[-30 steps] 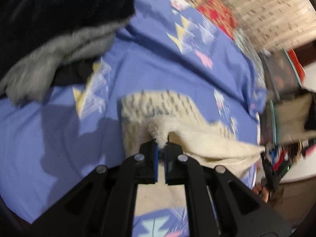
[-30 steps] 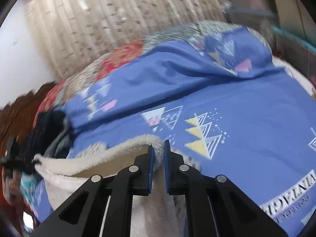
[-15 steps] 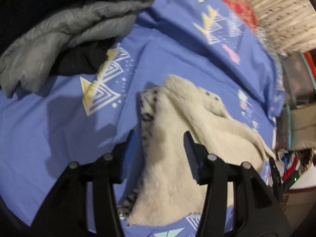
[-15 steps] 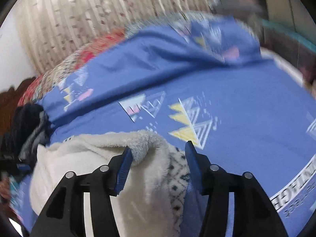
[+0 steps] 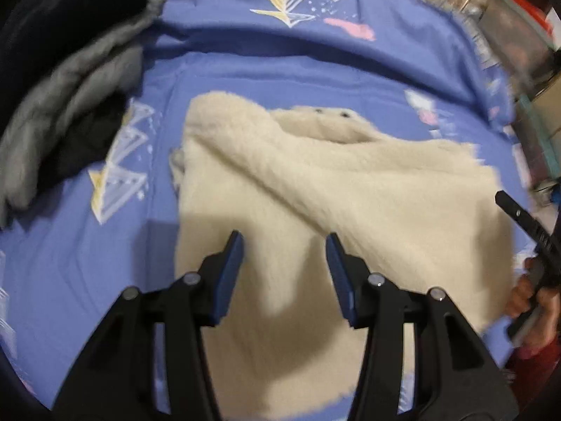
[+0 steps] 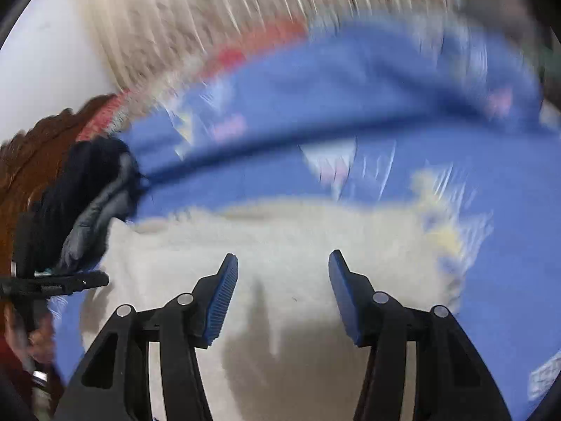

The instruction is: Fold large clothes

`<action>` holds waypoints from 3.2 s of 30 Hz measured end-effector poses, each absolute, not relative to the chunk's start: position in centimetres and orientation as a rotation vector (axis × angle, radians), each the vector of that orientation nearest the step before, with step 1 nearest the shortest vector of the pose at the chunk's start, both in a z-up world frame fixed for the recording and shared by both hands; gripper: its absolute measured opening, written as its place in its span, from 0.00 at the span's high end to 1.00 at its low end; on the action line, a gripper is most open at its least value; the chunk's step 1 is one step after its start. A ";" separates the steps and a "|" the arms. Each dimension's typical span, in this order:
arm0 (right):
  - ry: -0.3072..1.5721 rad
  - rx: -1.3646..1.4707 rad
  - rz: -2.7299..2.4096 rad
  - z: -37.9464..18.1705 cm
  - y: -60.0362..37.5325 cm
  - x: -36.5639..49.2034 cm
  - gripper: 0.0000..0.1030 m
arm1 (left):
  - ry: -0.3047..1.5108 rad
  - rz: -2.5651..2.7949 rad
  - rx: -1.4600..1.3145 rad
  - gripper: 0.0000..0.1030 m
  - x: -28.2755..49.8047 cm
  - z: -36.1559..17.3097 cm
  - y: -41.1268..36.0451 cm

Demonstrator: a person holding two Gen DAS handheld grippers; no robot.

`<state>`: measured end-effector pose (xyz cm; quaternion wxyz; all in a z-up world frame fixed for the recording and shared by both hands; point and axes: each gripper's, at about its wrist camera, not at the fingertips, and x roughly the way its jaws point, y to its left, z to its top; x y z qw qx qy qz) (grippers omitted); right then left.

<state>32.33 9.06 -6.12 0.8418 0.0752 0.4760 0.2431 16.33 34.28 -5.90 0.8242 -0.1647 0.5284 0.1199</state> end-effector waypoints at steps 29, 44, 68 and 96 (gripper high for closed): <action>0.991 0.407 0.170 -10.2 -2.3 20.1 0.25 | 1.218 0.567 -0.167 0.49 6.0 -8.4 36.5; 0.874 0.238 0.320 -5.3 2.5 10.6 0.23 | 1.096 0.557 -0.235 0.49 -2.1 -5.2 35.3; 0.997 0.210 0.395 -8.7 4.2 4.9 0.23 | 1.083 0.375 -0.207 0.38 -3.6 -5.5 26.2; 1.130 0.460 0.379 -11.0 0.7 10.4 0.21 | 1.122 0.442 -0.527 0.25 -0.2 -6.9 35.1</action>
